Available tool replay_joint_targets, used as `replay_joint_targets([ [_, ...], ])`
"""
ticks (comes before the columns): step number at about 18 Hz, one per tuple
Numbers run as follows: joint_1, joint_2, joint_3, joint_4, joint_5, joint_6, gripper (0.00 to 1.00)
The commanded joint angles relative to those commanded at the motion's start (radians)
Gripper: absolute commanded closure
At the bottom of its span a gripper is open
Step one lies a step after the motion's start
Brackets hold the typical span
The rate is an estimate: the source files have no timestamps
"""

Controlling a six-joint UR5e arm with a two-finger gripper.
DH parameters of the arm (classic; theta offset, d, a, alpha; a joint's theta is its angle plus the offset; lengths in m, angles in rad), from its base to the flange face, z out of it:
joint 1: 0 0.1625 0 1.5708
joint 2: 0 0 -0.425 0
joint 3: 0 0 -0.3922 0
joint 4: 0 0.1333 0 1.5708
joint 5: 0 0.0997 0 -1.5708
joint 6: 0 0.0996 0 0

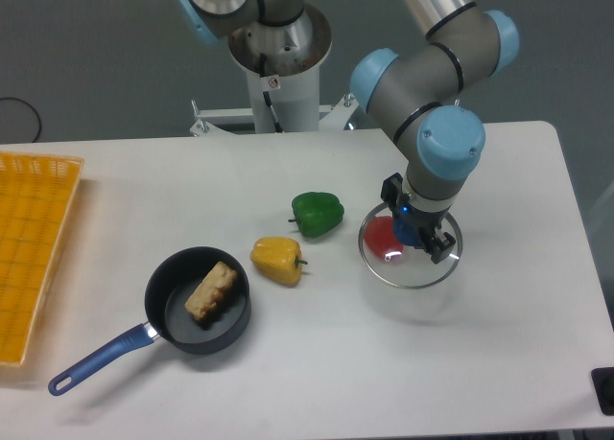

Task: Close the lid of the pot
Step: 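Grip the clear glass lid by its knob with the gripper, then lift the glass lid and carry it over the black pan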

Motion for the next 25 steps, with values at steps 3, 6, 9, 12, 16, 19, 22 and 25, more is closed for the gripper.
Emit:
replay_joint_targets([
  [3,0.0,0.002,0.002,-0.002,-0.002,0.0,0.37],
  [6,0.0,0.008,0.002,-0.008,-0.003,-0.012,0.37],
  [9,-0.002,0.011,0.003,-0.011,-0.006,-0.026,0.37],
  [12,-0.014,0.012,0.006,-0.029,-0.011,-0.063,0.37],
  [16,-0.057,0.025,0.009,-0.044,-0.017,-0.149,0.37],
  [19,-0.083,0.026,0.008,-0.051,-0.04,-0.201,0.37],
  [22,-0.115,0.026,0.008,-0.051,-0.058,-0.256,0.37],
  [25,-0.147,0.026,0.008,-0.051,-0.064,-0.31,0.37],
])
